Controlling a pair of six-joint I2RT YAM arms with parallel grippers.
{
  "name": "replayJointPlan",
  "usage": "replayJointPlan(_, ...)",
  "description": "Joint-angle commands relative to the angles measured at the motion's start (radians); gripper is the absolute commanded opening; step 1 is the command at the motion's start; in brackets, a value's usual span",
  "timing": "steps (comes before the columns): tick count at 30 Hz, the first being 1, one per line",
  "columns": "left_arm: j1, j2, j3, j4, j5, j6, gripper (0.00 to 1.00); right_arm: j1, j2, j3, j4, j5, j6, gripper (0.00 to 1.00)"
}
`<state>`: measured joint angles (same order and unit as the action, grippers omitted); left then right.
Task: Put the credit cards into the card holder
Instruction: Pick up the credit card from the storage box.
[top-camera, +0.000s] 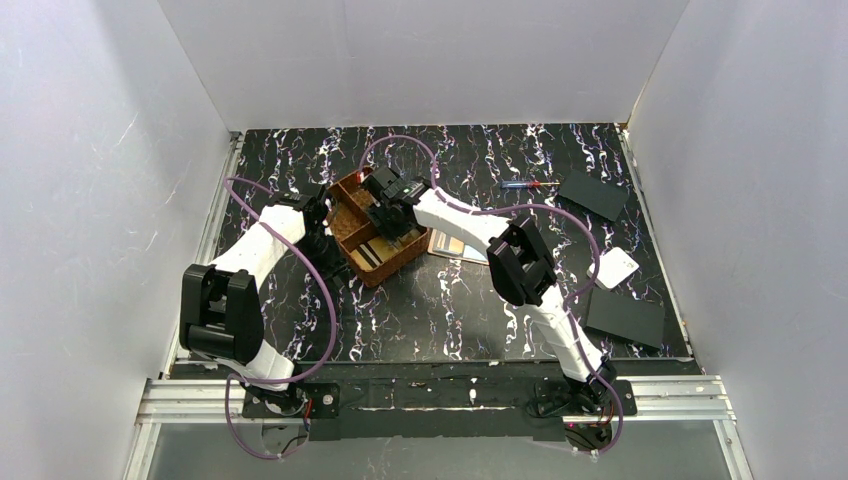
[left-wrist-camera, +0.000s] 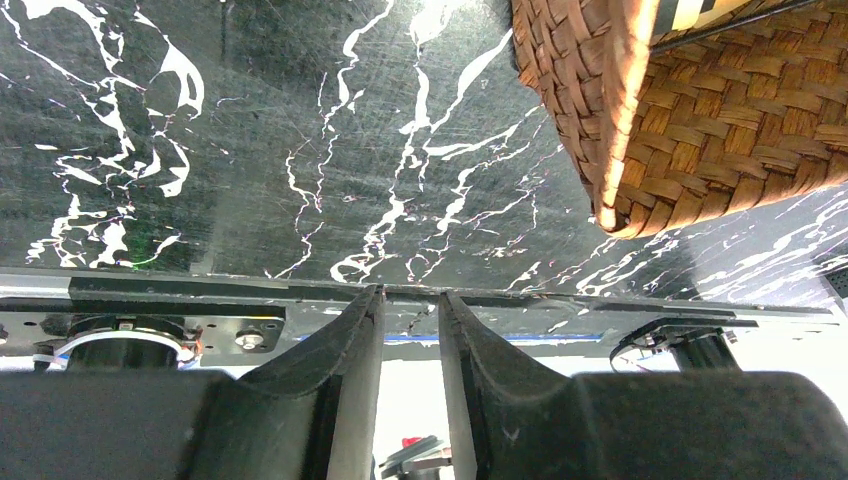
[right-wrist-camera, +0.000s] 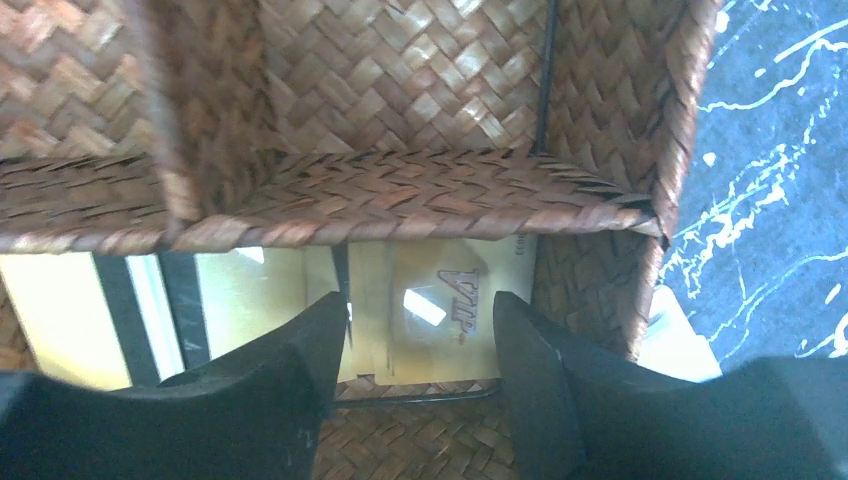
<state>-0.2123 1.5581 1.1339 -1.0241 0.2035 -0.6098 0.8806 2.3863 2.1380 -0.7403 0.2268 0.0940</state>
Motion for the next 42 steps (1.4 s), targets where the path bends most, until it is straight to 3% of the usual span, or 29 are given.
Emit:
replayJointPlan(1, 0.004, -0.018, -0.017, -0.01, 0.022, 0.002, 0.26, -0.001, 0.028, 0.03, -0.007, 0.092, -0.01, 0.63)
replayJointPlan(4, 0.004, -0.016, -0.012, -0.01, 0.025, 0.002, 0.26, 0.01, 0.042, 0.036, -0.014, 0.146, -0.021, 0.61)
replayJointPlan(10, 0.004, -0.021, -0.021, -0.011, 0.024, 0.003, 0.26, 0.015, 0.037, 0.067, -0.042, 0.222, -0.016, 0.44)
replayJointPlan(17, 0.004, -0.013, -0.017, -0.005, 0.027, -0.001, 0.26, 0.015, -0.028, 0.081, -0.041, 0.306, -0.02, 0.35)
replayJointPlan(35, 0.004, -0.026, -0.028, -0.005, 0.031, 0.004, 0.26, -0.032, -0.089, 0.061, -0.039, 0.268, -0.031, 0.35)
replayJointPlan(39, 0.003, -0.025, -0.028, -0.006, 0.03, 0.008, 0.26, -0.037, -0.084, 0.059, -0.038, 0.169, -0.039, 0.36)
replayJointPlan(42, 0.004, -0.022, -0.03, -0.003, 0.029, 0.009, 0.26, -0.036, -0.084, 0.03, -0.009, -0.021, -0.064, 0.49)
